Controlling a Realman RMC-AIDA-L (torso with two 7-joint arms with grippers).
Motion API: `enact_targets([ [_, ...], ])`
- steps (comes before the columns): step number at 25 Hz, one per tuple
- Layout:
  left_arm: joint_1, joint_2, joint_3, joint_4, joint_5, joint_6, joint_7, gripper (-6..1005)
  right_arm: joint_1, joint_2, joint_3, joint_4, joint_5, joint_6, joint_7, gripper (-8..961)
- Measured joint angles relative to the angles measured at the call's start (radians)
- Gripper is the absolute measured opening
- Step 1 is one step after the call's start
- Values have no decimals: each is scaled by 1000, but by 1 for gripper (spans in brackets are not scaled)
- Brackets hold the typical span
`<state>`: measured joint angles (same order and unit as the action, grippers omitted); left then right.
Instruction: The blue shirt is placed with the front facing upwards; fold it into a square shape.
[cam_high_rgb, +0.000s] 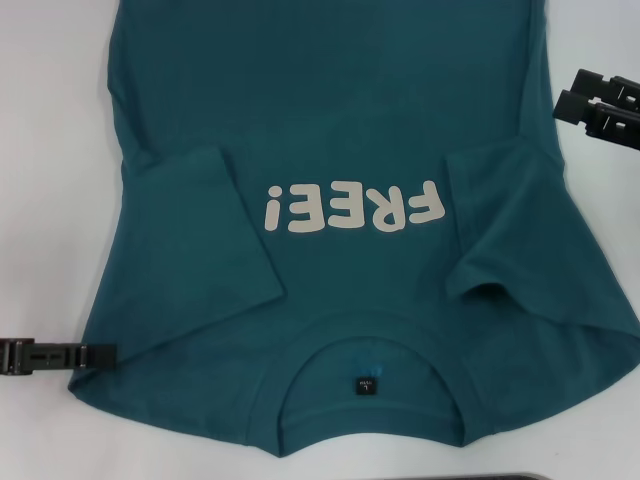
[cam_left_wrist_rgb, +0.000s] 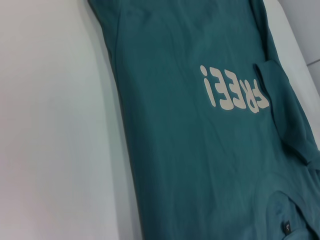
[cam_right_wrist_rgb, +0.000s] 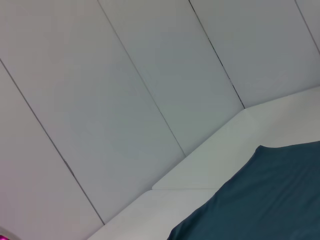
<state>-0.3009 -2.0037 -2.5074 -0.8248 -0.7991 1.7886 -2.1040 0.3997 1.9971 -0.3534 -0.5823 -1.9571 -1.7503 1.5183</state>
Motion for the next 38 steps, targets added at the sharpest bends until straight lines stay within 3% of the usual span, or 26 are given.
enact_targets([
  [12, 3, 15, -8, 1, 3, -15, 2, 837, 3, 0, -6, 2, 0, 1, 2, 891],
  [38, -24, 12, -1, 16, 56, -20, -9, 829, 8, -2, -1, -1, 0, 12, 11, 891],
])
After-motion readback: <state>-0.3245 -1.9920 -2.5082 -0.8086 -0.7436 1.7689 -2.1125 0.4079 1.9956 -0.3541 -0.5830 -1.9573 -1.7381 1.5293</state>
